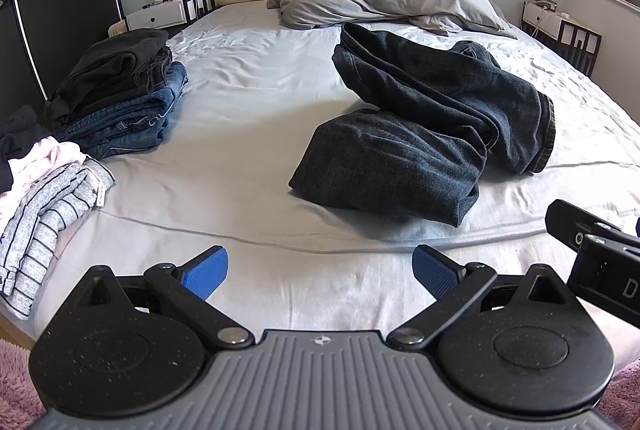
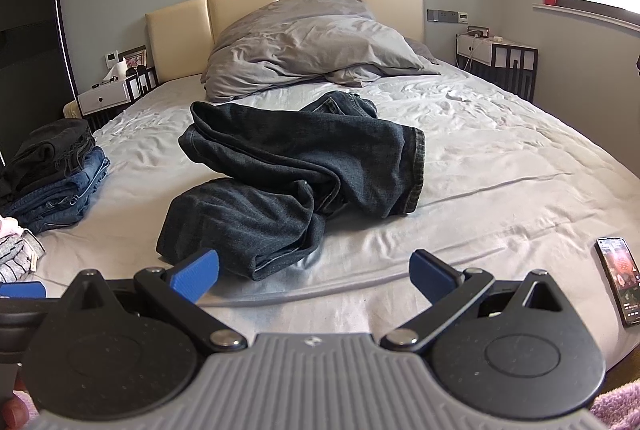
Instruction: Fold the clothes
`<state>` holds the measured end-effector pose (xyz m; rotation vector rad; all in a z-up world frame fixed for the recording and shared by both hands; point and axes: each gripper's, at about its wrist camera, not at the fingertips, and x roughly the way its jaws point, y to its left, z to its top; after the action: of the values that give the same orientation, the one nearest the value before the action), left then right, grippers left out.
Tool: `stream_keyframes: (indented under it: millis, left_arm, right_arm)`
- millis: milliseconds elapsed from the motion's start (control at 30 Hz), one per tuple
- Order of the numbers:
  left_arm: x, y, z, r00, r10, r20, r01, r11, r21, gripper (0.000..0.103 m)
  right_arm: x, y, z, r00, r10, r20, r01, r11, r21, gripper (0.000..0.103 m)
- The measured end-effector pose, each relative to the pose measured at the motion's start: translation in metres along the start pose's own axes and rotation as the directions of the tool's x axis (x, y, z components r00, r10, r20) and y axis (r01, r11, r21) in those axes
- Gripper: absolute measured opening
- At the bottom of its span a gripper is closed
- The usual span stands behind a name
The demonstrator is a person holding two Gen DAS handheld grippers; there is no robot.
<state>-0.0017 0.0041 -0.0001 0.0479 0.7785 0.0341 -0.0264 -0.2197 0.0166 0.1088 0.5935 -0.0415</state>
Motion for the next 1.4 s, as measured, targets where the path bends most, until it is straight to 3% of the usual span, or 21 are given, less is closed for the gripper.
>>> stream_keyframes:
  millis: [1400]
  left_arm:
    - [0.0028, -0.0061, -0.0031, 1.000, 0.007, -0.010, -0.007, 0.999, 0.038, 0.101]
  right_arm:
    - [0.0014, 0.0005, -0.0009, 1.000, -0.015, -0.013, 0.015, 1.000, -0.013, 0.103]
